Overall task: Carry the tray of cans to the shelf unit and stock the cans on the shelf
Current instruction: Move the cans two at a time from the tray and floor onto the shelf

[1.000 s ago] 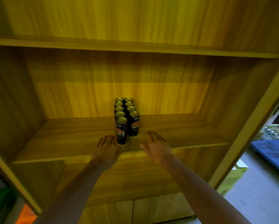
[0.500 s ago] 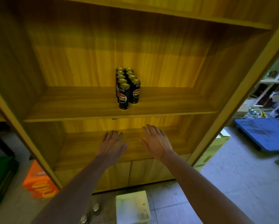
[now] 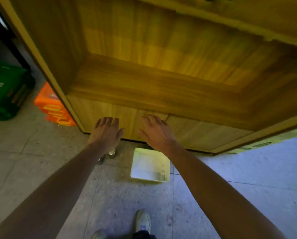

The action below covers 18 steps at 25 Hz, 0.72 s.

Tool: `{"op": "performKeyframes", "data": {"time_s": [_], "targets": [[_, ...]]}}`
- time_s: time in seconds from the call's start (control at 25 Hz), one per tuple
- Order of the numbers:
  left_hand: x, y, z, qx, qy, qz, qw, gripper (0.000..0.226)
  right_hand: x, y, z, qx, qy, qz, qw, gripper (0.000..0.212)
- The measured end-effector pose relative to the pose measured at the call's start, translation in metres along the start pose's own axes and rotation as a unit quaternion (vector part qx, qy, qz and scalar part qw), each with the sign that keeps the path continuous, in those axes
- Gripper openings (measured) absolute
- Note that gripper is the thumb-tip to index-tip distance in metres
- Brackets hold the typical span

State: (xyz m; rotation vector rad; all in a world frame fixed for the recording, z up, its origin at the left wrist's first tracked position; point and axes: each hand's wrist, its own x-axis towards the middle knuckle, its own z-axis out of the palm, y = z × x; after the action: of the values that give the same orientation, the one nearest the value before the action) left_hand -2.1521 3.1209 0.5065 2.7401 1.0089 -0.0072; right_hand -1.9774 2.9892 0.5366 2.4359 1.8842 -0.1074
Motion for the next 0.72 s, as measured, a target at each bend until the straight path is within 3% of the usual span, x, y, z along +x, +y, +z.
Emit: {"op": "performKeyframes", "data": {"time_s": [0.2,0.44,0.56,0.72], "targets": [[-0.026,-0.092,0.227,-0.08,-0.03,-0.135,0.987,0.05,0.033,-0.039,0.238,0.041,-0.037,-0.033,0.998,0.056],[-0.049,-0.183,0.447,-0.179,-0.019,-0.311,0.933,0.068,0.082,-0.078,0.49,0.135,-0.065,0.001,0.989,0.071],[-0.041,-0.199,0.519,-0.253,0.002,-0.342,0.905,0.078,0.102,-0.089,0.568,0.218,-0.08,0.061,0.971,0.092],[-0.021,-0.194,0.563,-0.345,0.074,-0.374,0.858,0.074,0.131,-0.094,0.611,0.341,-0.069,0.128,0.929,0.11]]}}
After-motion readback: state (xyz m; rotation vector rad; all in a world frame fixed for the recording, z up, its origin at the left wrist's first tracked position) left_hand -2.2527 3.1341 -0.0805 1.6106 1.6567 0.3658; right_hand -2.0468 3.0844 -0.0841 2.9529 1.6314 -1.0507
